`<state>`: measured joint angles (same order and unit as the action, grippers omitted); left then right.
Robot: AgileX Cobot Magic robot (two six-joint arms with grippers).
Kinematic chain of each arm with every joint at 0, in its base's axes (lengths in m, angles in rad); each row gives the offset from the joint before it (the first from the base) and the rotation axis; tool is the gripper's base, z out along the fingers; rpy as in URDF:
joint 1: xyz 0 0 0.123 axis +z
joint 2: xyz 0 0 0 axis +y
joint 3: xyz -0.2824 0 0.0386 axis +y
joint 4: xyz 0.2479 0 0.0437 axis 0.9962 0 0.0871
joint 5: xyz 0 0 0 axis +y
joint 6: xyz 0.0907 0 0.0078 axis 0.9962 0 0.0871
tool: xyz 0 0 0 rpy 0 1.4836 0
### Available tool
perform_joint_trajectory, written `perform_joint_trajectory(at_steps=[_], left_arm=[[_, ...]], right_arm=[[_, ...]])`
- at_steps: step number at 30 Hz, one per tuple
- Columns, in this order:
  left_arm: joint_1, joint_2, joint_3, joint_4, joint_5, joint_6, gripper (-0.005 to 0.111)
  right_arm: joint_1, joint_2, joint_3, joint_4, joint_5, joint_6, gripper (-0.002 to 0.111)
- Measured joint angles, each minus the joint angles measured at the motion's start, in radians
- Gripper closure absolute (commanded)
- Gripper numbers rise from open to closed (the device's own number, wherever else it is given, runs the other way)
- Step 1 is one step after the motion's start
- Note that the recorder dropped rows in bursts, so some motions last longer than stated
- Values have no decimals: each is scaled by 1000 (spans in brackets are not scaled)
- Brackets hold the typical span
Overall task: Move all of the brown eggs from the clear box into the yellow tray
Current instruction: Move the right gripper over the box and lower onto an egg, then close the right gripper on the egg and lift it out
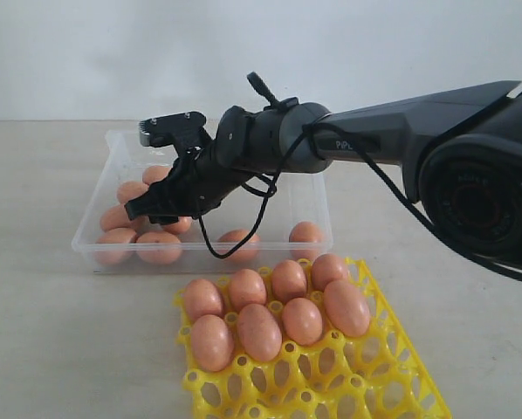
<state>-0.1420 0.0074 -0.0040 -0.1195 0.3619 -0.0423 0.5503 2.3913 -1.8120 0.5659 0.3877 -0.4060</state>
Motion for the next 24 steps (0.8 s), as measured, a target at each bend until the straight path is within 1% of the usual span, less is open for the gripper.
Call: perform_joint_trajectory(at_steps=[15, 20, 24], left_arm=[[0, 0, 0, 0, 0, 0, 103], [0, 0, 0, 0, 0, 0, 103], [0, 0, 0, 0, 0, 0, 103]], right_arm=[[0, -41, 0, -4, -29, 56, 109], [0, -45, 0, -63, -33, 110, 109], [0, -49, 4, -112, -73, 157, 109]])
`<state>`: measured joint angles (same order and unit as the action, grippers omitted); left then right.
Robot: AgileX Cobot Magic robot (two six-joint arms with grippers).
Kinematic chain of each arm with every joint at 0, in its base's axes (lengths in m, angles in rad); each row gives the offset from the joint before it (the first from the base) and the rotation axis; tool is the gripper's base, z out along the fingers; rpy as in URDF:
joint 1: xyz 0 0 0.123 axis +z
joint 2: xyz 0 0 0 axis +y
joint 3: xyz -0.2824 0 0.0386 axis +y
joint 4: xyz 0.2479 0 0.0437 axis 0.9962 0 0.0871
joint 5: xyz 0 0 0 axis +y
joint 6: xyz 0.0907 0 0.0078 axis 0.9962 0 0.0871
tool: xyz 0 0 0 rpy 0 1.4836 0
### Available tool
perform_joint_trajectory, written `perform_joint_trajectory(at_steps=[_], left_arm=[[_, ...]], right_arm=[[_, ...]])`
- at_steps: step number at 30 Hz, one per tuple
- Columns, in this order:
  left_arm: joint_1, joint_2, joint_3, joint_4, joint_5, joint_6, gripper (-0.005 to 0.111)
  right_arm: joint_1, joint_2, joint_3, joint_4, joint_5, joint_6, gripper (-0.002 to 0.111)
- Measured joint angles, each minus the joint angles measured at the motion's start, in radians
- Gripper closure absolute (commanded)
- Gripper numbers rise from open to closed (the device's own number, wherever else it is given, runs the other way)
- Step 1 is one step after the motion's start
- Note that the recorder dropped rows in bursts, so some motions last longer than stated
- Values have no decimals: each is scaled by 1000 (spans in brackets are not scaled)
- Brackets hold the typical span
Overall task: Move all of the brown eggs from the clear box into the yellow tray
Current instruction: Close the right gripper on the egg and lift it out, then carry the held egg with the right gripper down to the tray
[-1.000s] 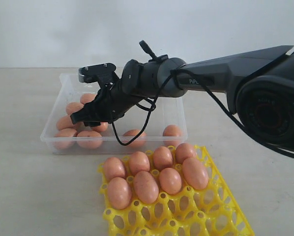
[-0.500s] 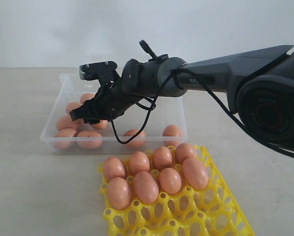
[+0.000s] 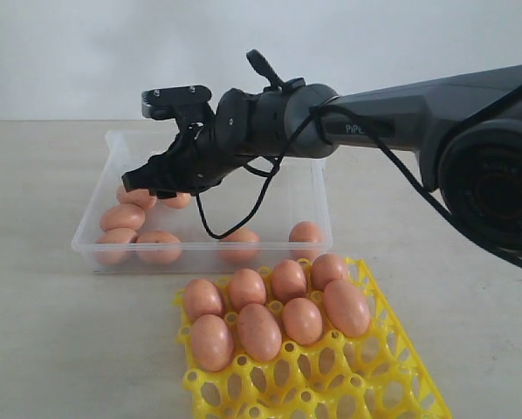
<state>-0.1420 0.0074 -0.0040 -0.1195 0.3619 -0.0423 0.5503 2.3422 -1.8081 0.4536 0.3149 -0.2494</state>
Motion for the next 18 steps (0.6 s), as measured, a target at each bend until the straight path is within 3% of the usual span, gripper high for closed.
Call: perform_joint_trajectory(at_steps=[6, 18], left_arm=[[0, 0, 0, 0, 0, 0, 103], [0, 0, 0, 0, 0, 0, 103]], right_arm=[[13, -111, 179, -19, -214, 12, 109], [98, -431, 814, -86, -874, 5, 109]])
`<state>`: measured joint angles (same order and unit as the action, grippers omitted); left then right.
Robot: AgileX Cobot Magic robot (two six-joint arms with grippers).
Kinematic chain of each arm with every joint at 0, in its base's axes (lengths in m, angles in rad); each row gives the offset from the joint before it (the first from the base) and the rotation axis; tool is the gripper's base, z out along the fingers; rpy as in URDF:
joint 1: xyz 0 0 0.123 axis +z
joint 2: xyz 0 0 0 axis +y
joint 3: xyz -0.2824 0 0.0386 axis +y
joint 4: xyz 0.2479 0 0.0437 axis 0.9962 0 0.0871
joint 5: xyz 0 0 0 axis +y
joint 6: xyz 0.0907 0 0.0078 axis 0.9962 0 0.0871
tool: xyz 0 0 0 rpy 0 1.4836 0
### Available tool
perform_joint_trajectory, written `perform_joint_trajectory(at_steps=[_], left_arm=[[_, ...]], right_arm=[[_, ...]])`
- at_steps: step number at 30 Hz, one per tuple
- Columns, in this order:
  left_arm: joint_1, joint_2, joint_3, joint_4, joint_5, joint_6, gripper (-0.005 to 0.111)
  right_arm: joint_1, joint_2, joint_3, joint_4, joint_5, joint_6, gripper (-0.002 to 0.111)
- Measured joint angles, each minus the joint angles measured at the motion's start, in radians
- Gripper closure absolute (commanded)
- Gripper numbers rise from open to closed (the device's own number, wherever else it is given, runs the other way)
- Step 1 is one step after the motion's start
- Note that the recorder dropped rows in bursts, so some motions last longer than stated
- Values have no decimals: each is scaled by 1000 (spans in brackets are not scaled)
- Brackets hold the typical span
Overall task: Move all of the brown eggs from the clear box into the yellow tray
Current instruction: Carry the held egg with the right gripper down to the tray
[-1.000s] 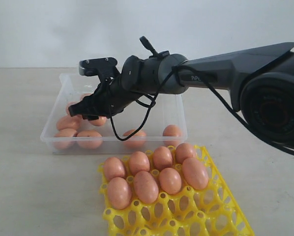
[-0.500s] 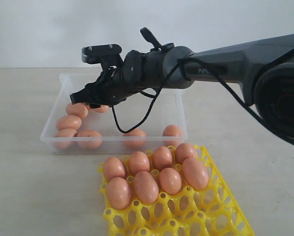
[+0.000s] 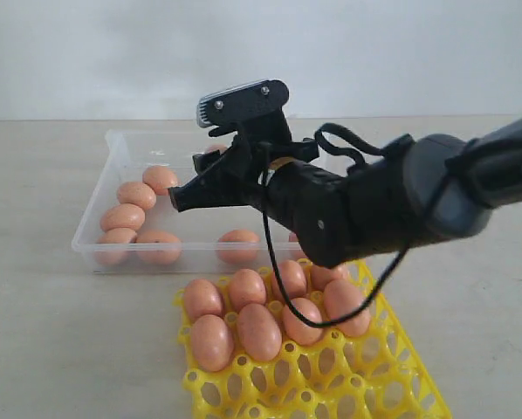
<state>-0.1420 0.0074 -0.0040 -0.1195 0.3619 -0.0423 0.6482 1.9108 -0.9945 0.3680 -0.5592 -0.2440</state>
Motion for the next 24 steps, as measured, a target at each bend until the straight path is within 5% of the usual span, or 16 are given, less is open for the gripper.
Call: perform_joint_trajectory(at_steps=[9, 17, 24], left_arm=[[0, 0, 0, 0, 0, 0, 103], [0, 0, 0, 0, 0, 0, 103], [0, 0, 0, 0, 0, 0, 103]], right_arm=[[92, -216, 284, -124, -297, 154, 109], [109, -335, 396, -201, -329, 250, 109], [109, -433, 439, -494, -319, 467, 109]])
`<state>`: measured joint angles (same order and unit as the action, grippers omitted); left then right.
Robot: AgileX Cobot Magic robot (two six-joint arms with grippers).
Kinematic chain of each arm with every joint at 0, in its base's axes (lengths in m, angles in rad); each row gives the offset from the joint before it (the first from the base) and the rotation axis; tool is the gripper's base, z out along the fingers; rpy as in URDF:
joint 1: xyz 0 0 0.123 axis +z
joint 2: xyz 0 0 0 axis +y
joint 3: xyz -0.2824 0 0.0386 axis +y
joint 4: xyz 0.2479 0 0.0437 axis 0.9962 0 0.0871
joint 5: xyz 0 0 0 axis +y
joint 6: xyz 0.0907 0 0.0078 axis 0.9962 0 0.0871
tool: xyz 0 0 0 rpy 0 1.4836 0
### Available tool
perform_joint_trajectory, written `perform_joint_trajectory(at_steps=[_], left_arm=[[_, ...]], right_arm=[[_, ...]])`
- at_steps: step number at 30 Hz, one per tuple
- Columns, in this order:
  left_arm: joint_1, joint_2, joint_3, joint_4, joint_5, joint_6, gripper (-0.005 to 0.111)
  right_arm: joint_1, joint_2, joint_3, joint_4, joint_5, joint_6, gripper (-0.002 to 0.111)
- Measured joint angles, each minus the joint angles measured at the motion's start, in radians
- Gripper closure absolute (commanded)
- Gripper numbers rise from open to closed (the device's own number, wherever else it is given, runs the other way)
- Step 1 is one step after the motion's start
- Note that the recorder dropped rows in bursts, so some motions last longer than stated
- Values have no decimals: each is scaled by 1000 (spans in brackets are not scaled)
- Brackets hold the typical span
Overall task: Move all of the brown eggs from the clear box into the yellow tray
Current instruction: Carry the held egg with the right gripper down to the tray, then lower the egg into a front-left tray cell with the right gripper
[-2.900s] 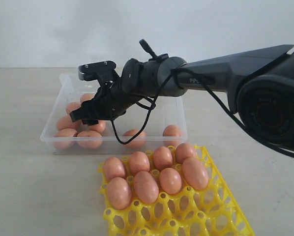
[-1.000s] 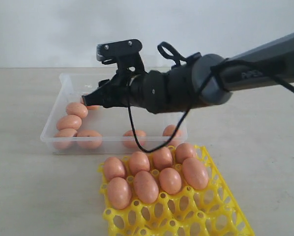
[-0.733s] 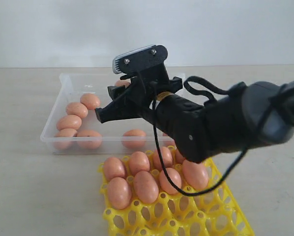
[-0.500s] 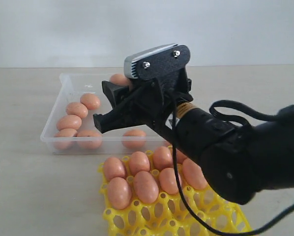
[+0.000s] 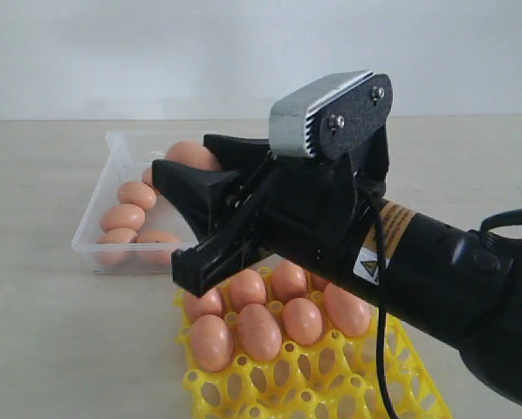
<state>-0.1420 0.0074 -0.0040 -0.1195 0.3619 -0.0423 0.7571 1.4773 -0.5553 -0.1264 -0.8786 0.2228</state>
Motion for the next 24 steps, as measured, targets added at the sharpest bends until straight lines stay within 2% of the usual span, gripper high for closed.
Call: perform_joint_trajectory(at_steps=[6, 10, 15, 20, 23, 24], left_arm=[[0, 0, 0, 0, 0, 0, 103], [0, 0, 0, 0, 0, 0, 103], [0, 0, 0, 0, 0, 0, 103], [0, 0, 0, 0, 0, 0, 103], [0, 0, 0, 0, 0, 0, 103], [0, 0, 0, 0, 0, 0, 103]], right_arm=[[0, -16, 2, -261, 18, 246, 109], [0, -16, 4, -385, 92, 335, 109], [0, -13, 73, -383, 208, 301, 109], [0, 70, 109, -365, 220, 246, 109], [0, 175, 109, -371, 122, 231, 109], [0, 231, 109, -371, 38, 231, 109]])
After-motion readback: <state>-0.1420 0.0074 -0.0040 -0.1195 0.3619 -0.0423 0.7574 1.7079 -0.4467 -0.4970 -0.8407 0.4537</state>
